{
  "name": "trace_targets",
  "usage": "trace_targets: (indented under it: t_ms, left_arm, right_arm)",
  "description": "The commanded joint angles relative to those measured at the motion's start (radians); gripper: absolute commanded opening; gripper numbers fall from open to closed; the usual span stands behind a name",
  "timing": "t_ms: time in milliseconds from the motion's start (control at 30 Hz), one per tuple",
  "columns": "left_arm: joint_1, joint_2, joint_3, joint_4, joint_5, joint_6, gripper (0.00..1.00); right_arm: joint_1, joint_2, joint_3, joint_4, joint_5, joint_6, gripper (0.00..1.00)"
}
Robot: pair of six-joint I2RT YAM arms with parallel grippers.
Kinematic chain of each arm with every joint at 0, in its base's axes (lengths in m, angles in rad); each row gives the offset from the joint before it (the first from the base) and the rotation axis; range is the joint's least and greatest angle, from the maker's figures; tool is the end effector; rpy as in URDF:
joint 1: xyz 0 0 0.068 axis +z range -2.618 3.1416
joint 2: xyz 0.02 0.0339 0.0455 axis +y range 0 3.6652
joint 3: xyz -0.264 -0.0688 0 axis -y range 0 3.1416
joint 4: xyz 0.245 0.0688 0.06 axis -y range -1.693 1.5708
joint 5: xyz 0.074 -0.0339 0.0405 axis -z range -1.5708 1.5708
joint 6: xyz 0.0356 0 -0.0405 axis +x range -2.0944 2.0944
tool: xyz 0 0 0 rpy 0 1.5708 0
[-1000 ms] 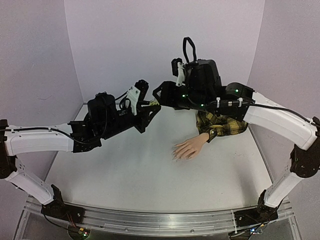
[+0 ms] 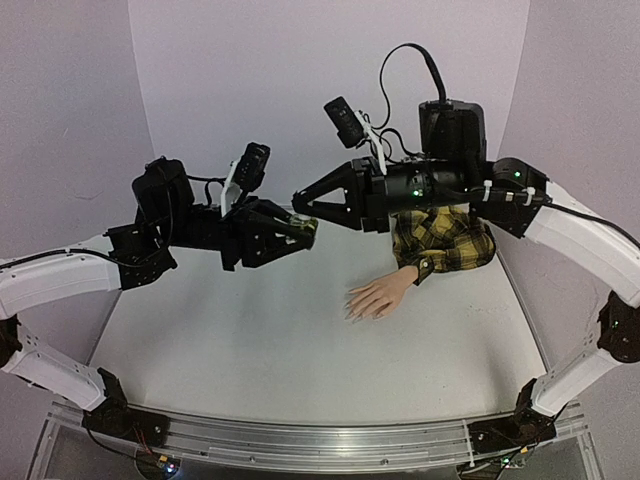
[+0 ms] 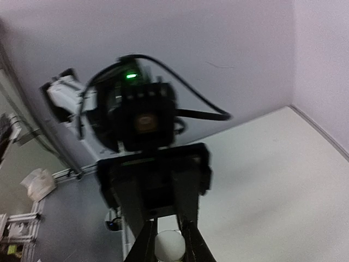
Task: Paint the nails
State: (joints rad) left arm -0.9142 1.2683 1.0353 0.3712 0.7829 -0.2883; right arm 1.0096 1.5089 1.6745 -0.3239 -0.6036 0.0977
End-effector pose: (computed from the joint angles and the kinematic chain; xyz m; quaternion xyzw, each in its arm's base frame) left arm 0.1583 -0.2465 0.3810 0.4606 0.4889 -0.6010 0.4332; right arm 0.1625 0.2964 0.4603 -0.4931 0.5673 0.5182 0.4082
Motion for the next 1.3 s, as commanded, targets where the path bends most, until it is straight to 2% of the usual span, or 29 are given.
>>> trace_targets:
  t_ms: [0,233,333,367,433,500,600,633,700,867,1067,1267]
  left_arm:
    - [-0.013,0.019,0.091,0.189,0.446,-0.198,0.00]
    - [-0.004,0.004,0.152,-0.054,0.356,-0.001,0.00]
    - [-0.002,-0.013,0.168,-0.170,0.177,0.095,0.00]
    - [-0.002,-0.024,0.164,-0.197,0.088,0.137,0.00]
    - [-0.002,-0.047,0.141,-0.224,-0.127,0.179,0.00]
    - [-0.004,-0.063,0.118,-0.226,-0.323,0.223,0.00]
    - [-0.006,-0.067,0.093,-0.221,-0.476,0.264,0.00]
    - [-0.008,-0.063,0.092,-0.219,-0.500,0.266,0.00]
    - [-0.009,-0.047,0.095,-0.213,-0.532,0.277,0.00]
    - [-0.017,0.001,0.114,-0.200,-0.668,0.264,0.00]
    - [-0.040,0.058,0.147,-0.193,-0.818,0.249,0.00]
    - [-0.058,0.078,0.160,-0.186,-0.840,0.256,0.00]
  right_arm:
    - [0.052,0.063,-0.052,0.033,-0.498,-0.039,0.00]
    - [0.052,0.009,-0.086,0.034,-0.422,-0.057,0.00]
    - [0.040,-0.035,-0.121,0.041,-0.266,-0.047,0.01]
    - [0.037,-0.052,-0.138,0.045,-0.186,-0.033,0.06]
    - [0.036,-0.079,-0.163,0.049,0.004,0.007,0.32]
    - [0.036,-0.106,-0.193,0.058,0.166,0.055,0.52]
    - [0.036,-0.134,-0.228,0.092,0.289,0.113,0.68]
    - [0.036,-0.139,-0.237,0.111,0.311,0.132,0.77]
    - [0.035,-0.140,-0.244,0.139,0.360,0.185,0.82]
    - [0.041,-0.099,-0.198,0.137,0.566,0.333,0.86]
    - [0.058,-0.024,-0.095,0.088,0.704,0.433,0.73]
    - [0.079,0.073,0.069,-0.052,0.851,0.450,0.57]
